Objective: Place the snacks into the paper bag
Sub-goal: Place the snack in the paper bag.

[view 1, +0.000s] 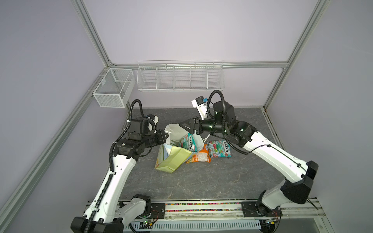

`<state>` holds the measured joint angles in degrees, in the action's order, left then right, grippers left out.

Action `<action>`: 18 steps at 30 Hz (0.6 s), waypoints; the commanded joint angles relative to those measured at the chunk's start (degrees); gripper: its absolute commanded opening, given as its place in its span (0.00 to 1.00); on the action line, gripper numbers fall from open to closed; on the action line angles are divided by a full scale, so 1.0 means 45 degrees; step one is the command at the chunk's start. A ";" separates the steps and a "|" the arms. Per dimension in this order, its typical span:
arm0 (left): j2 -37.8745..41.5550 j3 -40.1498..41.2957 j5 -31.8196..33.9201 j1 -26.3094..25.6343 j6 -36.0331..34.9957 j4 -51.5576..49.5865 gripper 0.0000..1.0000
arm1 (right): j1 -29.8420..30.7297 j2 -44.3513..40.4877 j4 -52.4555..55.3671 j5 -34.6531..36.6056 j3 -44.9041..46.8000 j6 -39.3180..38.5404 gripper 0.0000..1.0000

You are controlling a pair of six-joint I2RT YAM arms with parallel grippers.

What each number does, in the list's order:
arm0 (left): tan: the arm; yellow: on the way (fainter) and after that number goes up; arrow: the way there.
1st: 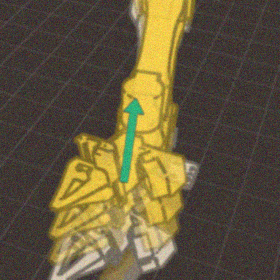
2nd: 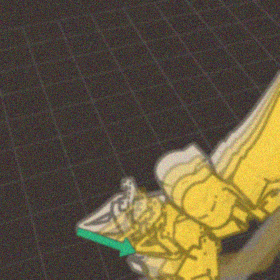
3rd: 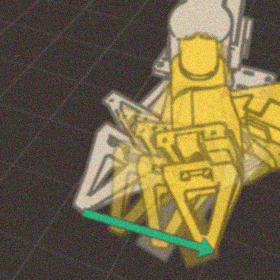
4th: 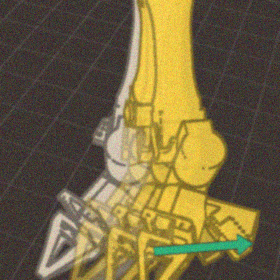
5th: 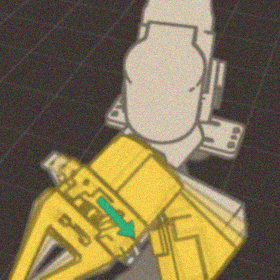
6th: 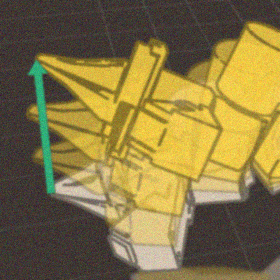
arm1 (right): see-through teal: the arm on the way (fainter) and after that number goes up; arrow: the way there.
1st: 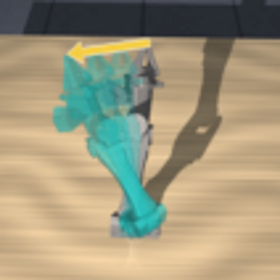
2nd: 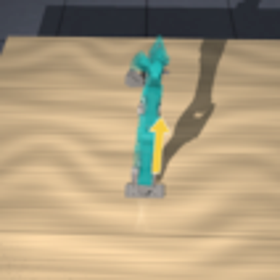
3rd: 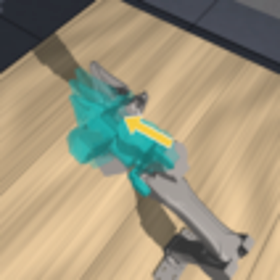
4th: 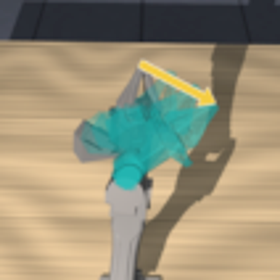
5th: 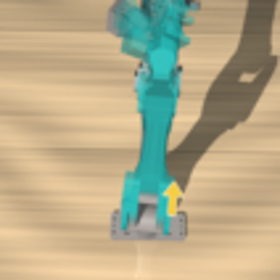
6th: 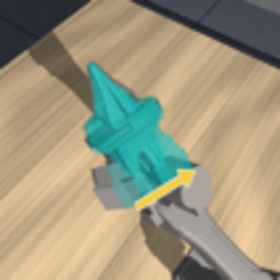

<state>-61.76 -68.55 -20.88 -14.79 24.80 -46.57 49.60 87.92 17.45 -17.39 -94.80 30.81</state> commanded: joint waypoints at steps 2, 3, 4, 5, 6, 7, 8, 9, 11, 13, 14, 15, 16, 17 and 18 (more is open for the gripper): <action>0.0319 -0.0234 -0.0160 -0.0009 -0.0188 0.0651 0.00 | 0.0016 -0.1114 0.0415 0.0675 0.0412 -0.0378 0.68; 0.0315 -0.0234 -0.0162 -0.0006 -0.0178 0.0641 0.00 | 0.0025 -0.1237 0.0591 0.0900 0.0487 -0.0410 0.70; 0.0320 -0.0234 -0.0162 -0.0002 -0.0179 0.0648 0.00 | 0.0025 -0.1443 0.0780 0.1187 0.0616 -0.0430 0.73; 0.0315 -0.0234 -0.0162 -0.0003 -0.0168 0.0660 0.00 | 0.0017 -0.1639 0.0975 0.1510 0.0755 -0.0424 0.76; 0.0306 -0.0234 -0.0161 -0.0014 -0.0178 0.0661 0.00 | 0.0004 -0.1771 0.1165 0.1837 0.0860 -0.0378 0.78; 0.0306 -0.0234 -0.0159 -0.0012 -0.0168 0.0665 0.00 | -0.0017 -0.1939 0.1468 0.2309 0.0991 -0.0279 0.79; 0.0307 -0.0253 -0.0153 -0.0005 -0.0178 0.0661 0.00 | -0.0027 -0.2079 0.1775 0.2792 0.1059 -0.0132 0.80; 0.0306 -0.0254 -0.0154 -0.0006 -0.0161 0.0674 0.00 | -0.0044 -0.2211 0.2096 0.3343 0.1135 0.0025 0.81; 0.0272 -0.0281 -0.0160 -0.0004 -0.0159 0.0679 0.00 | -0.0123 -0.2459 0.2916 0.4524 0.1320 0.0496 0.84; 0.0268 -0.0293 -0.0181 -0.0013 -0.0149 0.0689 0.00 | -0.0301 -0.2704 0.3405 0.5164 0.1557 0.0873 0.86; 0.0251 -0.0308 -0.0183 -0.0013 -0.0134 0.0700 0.00 | -0.0400 -0.2845 0.3515 0.5263 0.1782 0.1044 0.86; 0.0248 -0.0313 -0.0173 -0.0015 -0.0148 0.0700 0.00 | -0.0476 -0.2972 0.3553 0.5265 0.2018 0.1199 0.86; 0.0247 -0.0322 -0.0168 -0.0009 -0.0151 0.0681 0.00 | -0.0527 -0.3074 0.3642 0.5269 0.2269 0.1344 0.86; 0.0238 -0.0332 -0.0163 -0.0014 -0.0159 0.0680 0.00 | -0.0572 -0.3178 0.3773 0.5336 0.2488 0.1503 0.86; 0.0228 -0.0342 -0.0149 -0.0013 -0.0158 0.0680 0.00 | -0.0591 -0.3257 0.3900 0.5449 0.2664 0.1648 0.86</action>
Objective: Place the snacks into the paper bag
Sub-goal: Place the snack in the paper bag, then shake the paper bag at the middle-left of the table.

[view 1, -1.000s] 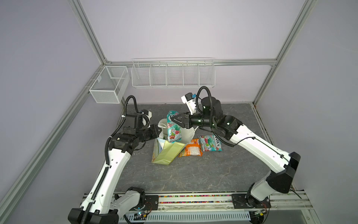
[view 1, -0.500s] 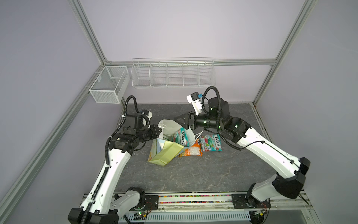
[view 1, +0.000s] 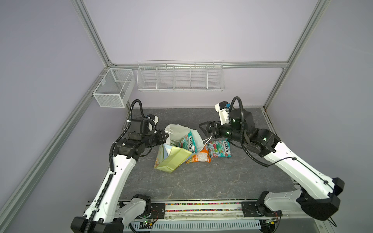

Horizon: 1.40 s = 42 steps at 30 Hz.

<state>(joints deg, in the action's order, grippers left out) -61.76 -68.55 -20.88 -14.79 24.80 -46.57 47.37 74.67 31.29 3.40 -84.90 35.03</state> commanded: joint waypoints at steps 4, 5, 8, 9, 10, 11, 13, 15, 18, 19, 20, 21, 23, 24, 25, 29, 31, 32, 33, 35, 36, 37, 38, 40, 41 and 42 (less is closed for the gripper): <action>0.0210 -0.0327 -0.0162 -0.0004 -0.0147 0.0680 0.00 | -0.0099 -0.0757 0.0873 0.1004 0.1436 0.1270 0.86; 0.0217 -0.0322 -0.0163 -0.0008 -0.0139 0.0701 0.00 | -0.0095 -0.0851 0.0864 0.1021 0.1635 0.1365 0.86; 0.0193 -0.0347 -0.0153 -0.0005 -0.0110 0.0690 0.00 | -0.0091 -0.1003 0.0683 0.0860 0.2087 0.1680 0.86; 0.0194 -0.0351 -0.0153 -0.0004 -0.0107 0.0699 0.00 | -0.0083 -0.1016 0.0494 0.0597 0.2246 0.1766 0.84; 0.0170 -0.0352 -0.0157 -0.0014 -0.0117 0.0699 0.00 | -0.0085 -0.0992 0.0318 0.0300 0.2402 0.1892 0.83; 0.0188 -0.0341 -0.0158 0.0000 -0.0097 0.0719 0.00 | -0.0077 -0.0947 0.0179 0.0088 0.2506 0.2002 0.81; 0.0169 -0.0371 -0.0169 0.0004 -0.0081 0.0719 0.00 | -0.0059 -0.0820 -0.0156 -0.0312 0.2650 0.2093 0.77; 0.0154 -0.0380 -0.0177 -0.0011 -0.0079 0.0699 0.00 | -0.0049 -0.0652 -0.0507 -0.0659 0.2695 0.2188 0.74; 0.0149 -0.0466 -0.0163 0.0002 -0.0081 0.0646 0.00 | -0.0038 -0.0342 -0.0931 -0.1162 0.2611 0.2149 0.68; 0.0140 -0.0492 -0.0161 -0.0013 -0.0081 0.0600 0.00 | -0.0037 -0.0225 -0.0937 -0.1252 0.2499 0.2135 0.63; 0.0135 -0.0555 -0.0163 -0.0002 -0.0099 0.0567 0.00 | -0.0034 -0.0147 -0.0948 -0.1312 0.2392 0.2093 0.55; 0.0130 -0.0599 -0.0147 0.0004 -0.0119 0.0520 0.00 | -0.0015 -0.0096 -0.0937 -0.1350 0.2333 0.2062 0.48; 0.0130 -0.0649 -0.0141 -0.0008 -0.0139 0.0485 0.00 | -0.0006 -0.0081 -0.0937 -0.1344 0.2213 0.2037 0.35; 0.0129 -0.0674 -0.0142 0.0004 -0.0134 0.0485 0.00 | -0.0007 -0.0081 -0.0937 -0.1358 0.2171 0.1992 0.28; 0.0133 -0.0684 -0.0127 -0.0013 -0.0134 0.0485 0.00 | -0.0007 -0.0089 -0.0937 -0.1361 0.2120 0.1947 0.23; 0.0019 -0.0796 -0.0140 -0.0011 -0.0099 0.0524 0.00 | -0.0020 -0.0190 -0.1101 -0.1371 0.1748 0.1684 0.07; -0.0079 -0.0950 -0.0152 -0.0009 -0.0076 0.0524 0.03 | -0.0009 -0.0227 -0.1309 -0.1580 0.1379 0.1371 0.07; -0.0109 -0.1049 -0.0128 0.0004 -0.0076 0.0495 0.05 | -0.0002 -0.0255 -0.1586 -0.1899 0.1175 0.1137 0.07; -0.0107 -0.1151 -0.0035 -0.0014 -0.0081 0.0470 0.07 | 0.0023 -0.0299 -0.1926 -0.2308 0.1044 0.0923 0.07; -0.0087 -0.1259 0.0291 -0.0011 -0.0061 0.0446 0.12 | 0.0061 -0.0441 -0.2760 -0.2999 0.1044 0.0711 0.07; -0.0066 -0.1259 0.0415 -0.0015 -0.0030 0.0460 0.15 | 0.0077 -0.0478 -0.2882 -0.3025 0.1073 0.0681 0.07; -0.0026 -0.1254 0.0574 0.0004 -0.0004 0.0466 0.19 | 0.0099 -0.0465 -0.2844 -0.2937 0.1131 0.0659 0.07; 0.0003 -0.1232 0.0671 0.0001 0.0036 0.0502 0.22 | 0.0106 -0.0413 -0.2768 -0.2871 0.1256 0.0634 0.07; 0.0021 -0.1145 0.0800 0.0000 0.0104 0.0518 0.28 | 0.0097 -0.0233 -0.2572 -0.2927 0.1522 0.0655 0.07; 0.0003 -0.1115 0.0803 -0.0015 0.0110 0.0553 0.31 | 0.0096 -0.0117 -0.2573 -0.3077 0.1712 0.0719 0.07; -0.0006 -0.1094 0.0797 -0.0002 0.0126 0.0563 0.34 | 0.0097 -0.0031 -0.2640 -0.3279 0.1860 0.0762 0.07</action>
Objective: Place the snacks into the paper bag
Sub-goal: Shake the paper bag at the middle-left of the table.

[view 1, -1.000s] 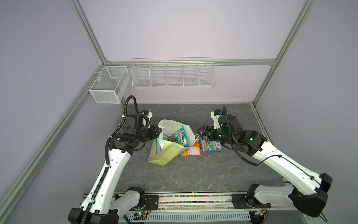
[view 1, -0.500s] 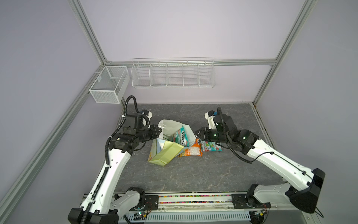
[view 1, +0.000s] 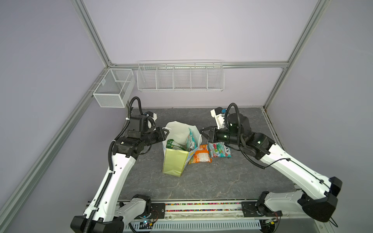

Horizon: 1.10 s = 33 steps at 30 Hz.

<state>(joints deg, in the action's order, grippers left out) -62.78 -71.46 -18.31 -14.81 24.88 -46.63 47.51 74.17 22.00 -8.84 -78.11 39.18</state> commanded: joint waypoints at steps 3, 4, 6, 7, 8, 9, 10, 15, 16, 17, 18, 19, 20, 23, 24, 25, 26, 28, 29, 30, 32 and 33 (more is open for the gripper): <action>0.0163 -0.0480 0.0274 -0.0007 0.0110 0.0559 0.42 | 0.0068 0.0374 -0.0667 -0.1035 0.0515 -0.0055 0.07; 0.0153 -0.0533 0.0325 0.0007 0.0079 0.0540 0.44 | 0.0079 0.0415 -0.0651 -0.1080 0.0430 -0.0051 0.07; 0.0148 -0.0734 0.0587 -0.0006 -0.0043 0.0380 0.47 | 0.0068 0.0447 -0.0680 -0.1157 0.0196 -0.0098 0.07; 0.0131 -0.0921 0.0800 -0.0005 -0.0145 0.0244 0.48 | 0.0069 0.0467 -0.0687 -0.1198 0.0009 -0.0149 0.07; 0.0137 -0.1146 0.1019 -0.0005 -0.0248 0.0105 0.49 | 0.0082 0.0488 -0.0708 -0.1278 -0.0189 -0.0220 0.07; 0.0127 -0.1311 0.1145 0.0007 -0.0326 0.0042 0.49 | 0.0063 0.0532 -0.0729 -0.1360 -0.0380 -0.0252 0.07; 0.0153 -0.1521 0.1210 -0.0009 -0.0354 0.0031 0.49 | 0.0070 0.0593 -0.0775 -0.1493 -0.0613 -0.0296 0.07; 0.0255 -0.2104 0.1340 -0.0006 -0.0188 0.0271 0.36 | 0.0190 0.0747 -0.2111 -0.2938 -0.1093 -0.0188 0.07; 0.0285 -0.2042 0.1326 0.0000 -0.0145 0.0337 0.31 | 0.0266 0.0736 -0.2690 -0.3273 -0.0896 -0.0137 0.07; 0.0296 -0.1903 0.1319 0.0005 -0.0105 0.0408 0.26 | 0.0355 0.0713 -0.3081 -0.3420 -0.0648 -0.0111 0.07; 0.0317 -0.1697 0.1318 0.0001 -0.0098 0.0483 0.22 | 0.0410 0.0767 -0.3093 -0.3378 -0.0491 -0.0149 0.07; 0.0339 -0.1454 0.1314 0.0000 -0.0083 0.0534 0.20 | 0.0434 0.0815 -0.2897 -0.3255 -0.0392 -0.0204 0.07; 0.0339 -0.1159 0.1307 0.0002 -0.0060 0.0628 0.18 | 0.0432 0.0913 -0.2554 -0.2977 -0.0298 -0.0230 0.07; 0.0181 -0.0537 0.1207 -0.0005 -0.0022 0.0706 0.16 | 0.0388 0.1287 -0.1713 -0.2431 -0.0562 -0.0343 0.07; 0.0080 -0.0559 0.1156 0.0006 -0.0024 0.0650 0.16 | 0.0381 0.1459 -0.1554 -0.2539 -0.0952 -0.0409 0.07; -0.0014 -0.0687 0.1098 -0.0001 -0.0018 0.0569 0.15 | 0.0395 0.1615 -0.1460 -0.2716 -0.1374 -0.0499 0.07; -0.0083 -0.0928 0.1074 0.0009 -0.0053 0.0450 0.14 | 0.0429 0.1754 -0.1386 -0.2978 -0.1899 -0.0544 0.07; 0.0018 -0.1291 0.1181 -0.0009 -0.0081 0.0400 0.14 | 0.0488 0.1894 -0.1472 -0.3415 -0.2656 -0.0674 0.07; 0.0126 -0.1356 0.1340 0.0004 -0.0061 0.0435 0.14 | 0.0538 0.1882 -0.1708 -0.3564 -0.2802 -0.0733 0.07; 0.0271 -0.1296 0.1470 0.0000 -0.0042 0.0478 0.14 | 0.0571 0.1833 -0.1985 -0.3655 -0.2750 -0.0722 0.07; 0.0528 -0.0878 0.1705 0.0011 -0.0037 0.0538 0.15 | 0.0611 0.1709 -0.2370 -0.3525 -0.2258 -0.0720 0.07; 0.0604 -0.0528 0.1728 0.0037 -0.0021 0.0538 0.16 | 0.0596 0.1682 -0.2388 -0.3373 -0.1918 -0.0698 0.07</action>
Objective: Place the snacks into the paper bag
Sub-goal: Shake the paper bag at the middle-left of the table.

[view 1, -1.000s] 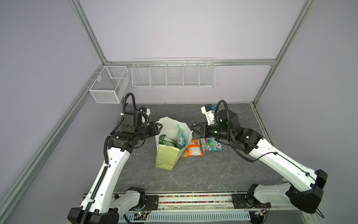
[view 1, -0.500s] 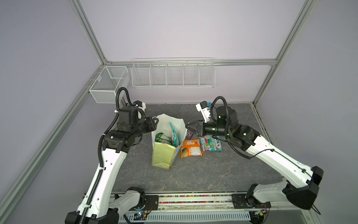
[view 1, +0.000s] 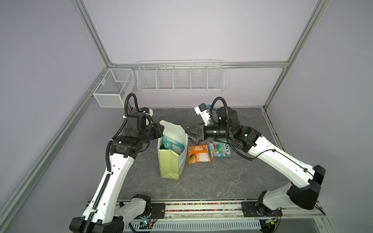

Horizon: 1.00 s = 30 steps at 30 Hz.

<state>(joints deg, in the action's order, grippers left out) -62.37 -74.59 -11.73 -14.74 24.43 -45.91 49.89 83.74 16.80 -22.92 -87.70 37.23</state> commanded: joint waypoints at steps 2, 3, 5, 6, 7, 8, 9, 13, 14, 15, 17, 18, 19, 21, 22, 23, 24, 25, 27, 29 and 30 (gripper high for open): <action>0.0663 0.0867 0.0109 0.0109 0.0147 0.0451 0.20 | 0.0069 -0.0489 -0.1155 0.0080 0.0917 -0.0165 0.07; 0.0692 0.1152 -0.0058 0.0183 0.0194 0.0493 0.24 | 0.0060 -0.0496 -0.1174 0.0130 0.1300 -0.0068 0.07; 0.0792 0.1321 -0.0195 0.0282 0.0274 0.0496 0.30 | 0.0044 -0.0438 -0.1095 0.0147 0.1586 0.0007 0.07; 0.0846 0.1249 -0.0201 0.0306 0.0304 0.0458 0.33 | 0.0043 -0.0406 -0.0925 0.0151 0.1525 -0.0031 0.07; 0.0915 0.1130 -0.0171 0.0307 0.0314 0.0435 0.34 | 0.0035 -0.0395 -0.0757 0.0160 0.1441 -0.0065 0.07; 0.1000 0.0977 -0.0114 0.0324 0.0336 0.0437 0.35 | 0.0041 -0.0405 -0.0632 0.0200 0.1338 -0.0123 0.07; 0.1062 0.0803 -0.0032 0.0327 0.0369 0.0418 0.37 | 0.0045 -0.0402 -0.0599 0.0227 0.1267 -0.0159 0.07; 0.1150 0.0417 0.0002 0.0365 0.0382 0.0378 0.46 | 0.0044 -0.0458 -0.0549 0.0425 0.1132 -0.0124 0.09; 0.1145 0.0358 -0.0027 0.0383 0.0389 0.0359 0.52 | 0.0063 -0.0445 -0.0530 0.0414 0.1117 -0.0097 0.09; 0.1109 0.0328 -0.0083 0.0419 0.0363 0.0340 0.56 | 0.0056 -0.0444 -0.0530 0.0415 0.1110 -0.0087 0.09; 0.1072 0.0230 -0.0164 0.0492 0.0354 0.0299 0.60 | 0.0052 -0.0445 -0.0511 0.0422 0.1080 -0.0035 0.09; 0.1059 0.0191 -0.0258 0.0503 0.0376 0.0310 0.61 | 0.0050 -0.0450 -0.0529 0.0414 0.1065 -0.0017 0.09; 0.1060 0.0169 -0.0274 0.0522 0.0383 0.0319 0.62 | 0.0054 -0.0448 -0.0510 0.0424 0.1056 -0.0015 0.09; 0.1048 0.0077 -0.0300 0.0532 0.0393 0.0339 0.63 | 0.0055 -0.0465 -0.0491 0.0434 0.1061 -0.0003 0.09; 0.1050 0.0057 -0.0323 0.0522 0.0394 0.0357 0.63 | 0.0058 -0.0500 -0.0491 0.0444 0.1053 0.0004 0.09; 0.1042 0.0017 -0.0323 0.0523 0.0395 0.0343 0.63 | 0.0064 -0.0492 -0.0471 0.0444 0.1049 0.0007 0.09; 0.1029 0.0015 -0.0339 0.0522 0.0388 0.0322 0.63 | 0.0056 -0.0505 -0.0442 0.0444 0.1042 -0.0005 0.09; 0.1044 0.0046 -0.0324 0.0523 0.0363 0.0302 0.64 | 0.0046 -0.0514 -0.0432 0.0444 0.1044 -0.0020 0.09; 0.0979 0.0182 -0.0292 0.0522 0.0288 0.0163 0.72 | 0.0047 -0.0549 -0.0413 0.0505 0.1017 -0.0050 0.09; 0.0830 0.0266 -0.0133 0.0522 0.0136 -0.0147 0.79 | 0.0058 -0.0548 -0.0359 0.0551 0.0984 -0.0095 0.09; 0.0747 0.0290 -0.0041 0.0523 0.0076 -0.0340 0.81 | 0.0056 -0.0544 -0.0335 0.0550 0.0928 -0.0120 0.08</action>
<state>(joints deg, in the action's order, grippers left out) -58.63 -71.79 -11.77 -12.64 25.50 -47.11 49.98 82.72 15.79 -21.23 -81.45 37.26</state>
